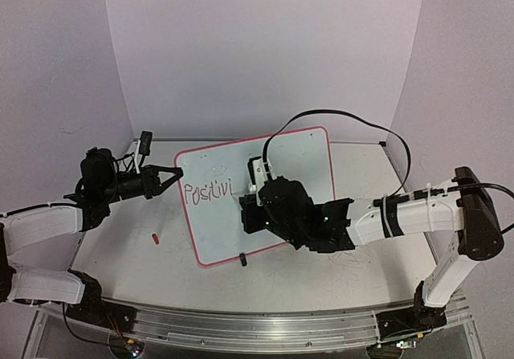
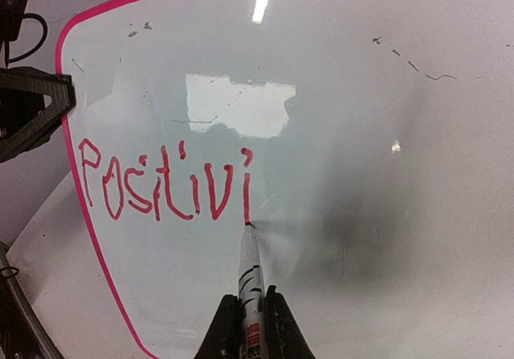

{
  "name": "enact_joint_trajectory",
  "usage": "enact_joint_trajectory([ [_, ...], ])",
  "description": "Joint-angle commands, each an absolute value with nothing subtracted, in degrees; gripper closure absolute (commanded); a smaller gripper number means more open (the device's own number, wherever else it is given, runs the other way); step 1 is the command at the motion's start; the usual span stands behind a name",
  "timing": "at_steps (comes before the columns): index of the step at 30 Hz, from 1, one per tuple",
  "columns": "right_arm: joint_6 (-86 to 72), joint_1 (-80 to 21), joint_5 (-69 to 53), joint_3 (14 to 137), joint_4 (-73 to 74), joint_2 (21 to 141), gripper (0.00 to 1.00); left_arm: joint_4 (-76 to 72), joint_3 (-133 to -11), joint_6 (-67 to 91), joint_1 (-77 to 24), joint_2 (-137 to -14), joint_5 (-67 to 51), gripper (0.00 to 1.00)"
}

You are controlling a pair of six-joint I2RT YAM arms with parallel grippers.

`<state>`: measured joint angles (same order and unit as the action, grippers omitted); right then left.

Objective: Write a sentence on the whiteboard

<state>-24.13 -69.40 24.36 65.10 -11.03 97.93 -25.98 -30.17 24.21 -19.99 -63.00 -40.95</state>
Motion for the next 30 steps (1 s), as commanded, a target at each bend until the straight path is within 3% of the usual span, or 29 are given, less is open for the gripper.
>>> enact_joint_trajectory([
  [1, -25.0, -69.8, 25.6, 65.5, -10.5, 98.1, 1.0, -27.6, -31.0, 22.0, -20.5, -62.1, -41.6, 1.0],
  [19, -20.4, -69.6, 24.4, 65.4, -14.5, 92.4, 1.0, -27.7, -31.1, 22.0, -20.5, -62.4, -41.6, 1.0],
  [30, -18.9, -68.0, 26.0, 68.8, -14.5, 95.0, 1.0, -27.6, -31.5, 22.1, -20.5, -62.3, -41.6, 1.0],
])
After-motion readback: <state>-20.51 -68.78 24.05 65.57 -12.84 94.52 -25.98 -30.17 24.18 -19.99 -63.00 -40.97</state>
